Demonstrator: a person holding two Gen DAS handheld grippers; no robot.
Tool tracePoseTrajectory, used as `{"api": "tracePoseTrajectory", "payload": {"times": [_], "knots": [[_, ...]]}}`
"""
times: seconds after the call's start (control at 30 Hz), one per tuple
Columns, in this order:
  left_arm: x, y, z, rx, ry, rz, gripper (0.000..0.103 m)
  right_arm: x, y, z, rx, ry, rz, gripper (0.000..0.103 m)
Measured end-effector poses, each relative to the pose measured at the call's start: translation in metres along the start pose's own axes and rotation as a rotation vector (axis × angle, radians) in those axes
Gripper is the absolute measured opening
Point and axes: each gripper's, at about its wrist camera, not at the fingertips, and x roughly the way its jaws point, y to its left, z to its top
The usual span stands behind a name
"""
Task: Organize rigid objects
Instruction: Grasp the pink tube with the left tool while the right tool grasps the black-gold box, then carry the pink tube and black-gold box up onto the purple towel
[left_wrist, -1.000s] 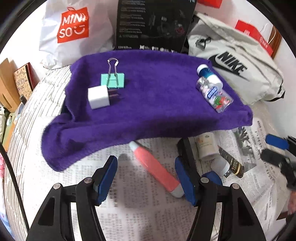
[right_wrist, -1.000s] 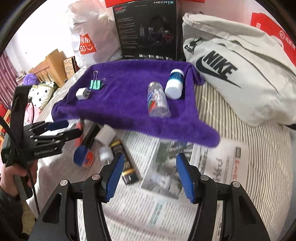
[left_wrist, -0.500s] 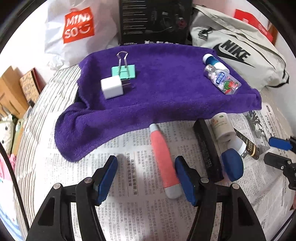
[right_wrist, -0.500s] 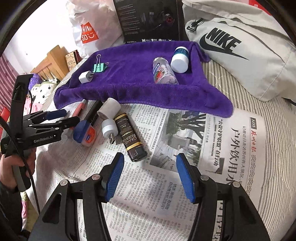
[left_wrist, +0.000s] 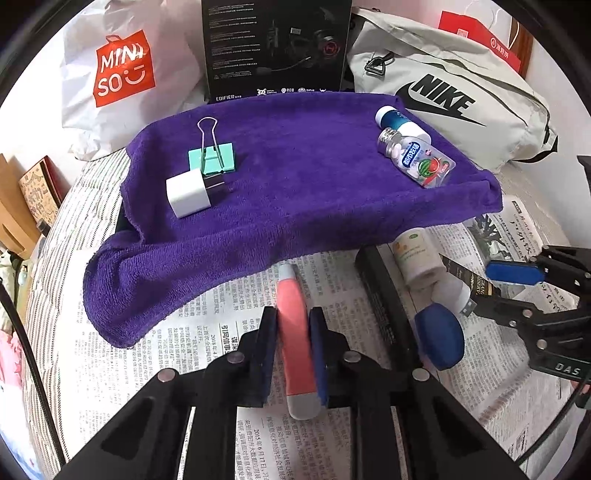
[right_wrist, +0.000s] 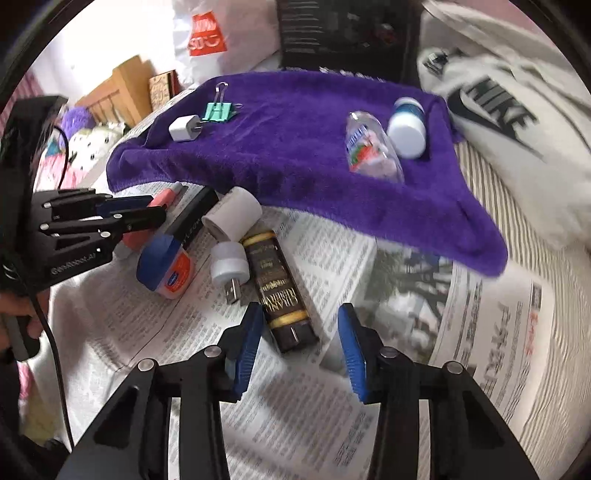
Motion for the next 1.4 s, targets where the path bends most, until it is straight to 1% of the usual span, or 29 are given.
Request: {"api": "tracePoseTrajectory", "payload": {"times": [0.17, 0.23, 0.27, 0.37, 0.43, 0.6, 0.67, 0.77, 0.83, 0.9, 1.03, 1.13, 1.23, 1.4], "knots": [[-0.001, 0.0, 0.0, 0.001, -0.001, -0.003, 0.018, 0.008, 0.009, 0.011, -0.08, -0.004, -0.012, 0.038], [-0.001, 0.001, 0.0, -0.001, -0.002, -0.006, 0.018, 0.01, 0.011, 0.014, -0.095, -0.008, -0.005, 0.035], [-0.001, 0.002, 0.0, -0.003, -0.003, -0.009, 0.018, 0.011, 0.013, 0.016, -0.101, -0.009, 0.003, 0.029], [-0.001, 0.004, -0.001, -0.009, -0.008, -0.017, 0.018, 0.01, 0.014, 0.016, -0.111, -0.005, -0.001, 0.023], [-0.002, 0.005, -0.002, -0.01, -0.008, -0.015, 0.018, 0.008, 0.01, 0.014, -0.082, -0.001, -0.005, 0.023], [-0.005, 0.009, -0.006, -0.005, 0.0, -0.002, 0.018, -0.006, -0.022, -0.008, 0.078, 0.017, -0.06, 0.023], [-0.006, 0.009, -0.008, -0.004, -0.003, 0.003, 0.018, -0.012, -0.032, -0.016, 0.123, 0.018, -0.076, 0.023], [-0.005, 0.006, -0.007, -0.003, -0.002, 0.019, 0.018, -0.013, -0.03, -0.022, 0.123, 0.011, -0.1, 0.024], [-0.005, 0.006, -0.007, -0.008, -0.005, 0.019, 0.018, -0.013, -0.025, -0.022, 0.109, 0.012, -0.132, 0.023], [-0.005, 0.007, -0.007, -0.014, -0.007, 0.011, 0.018, -0.012, -0.022, -0.022, 0.104, 0.012, -0.146, 0.023], [-0.007, 0.008, -0.009, -0.013, 0.001, 0.008, 0.018, -0.014, -0.025, -0.022, 0.122, 0.032, -0.125, 0.023], [-0.007, 0.005, -0.01, -0.002, -0.011, 0.023, 0.018, -0.013, -0.023, -0.024, 0.113, 0.021, -0.136, 0.023], [-0.006, 0.004, -0.009, 0.003, -0.022, 0.023, 0.018, -0.013, -0.022, -0.024, 0.112, 0.028, -0.138, 0.023], [-0.011, 0.012, -0.01, -0.022, -0.007, -0.027, 0.017, -0.019, -0.024, -0.023, 0.109, 0.037, -0.111, 0.023]]}}
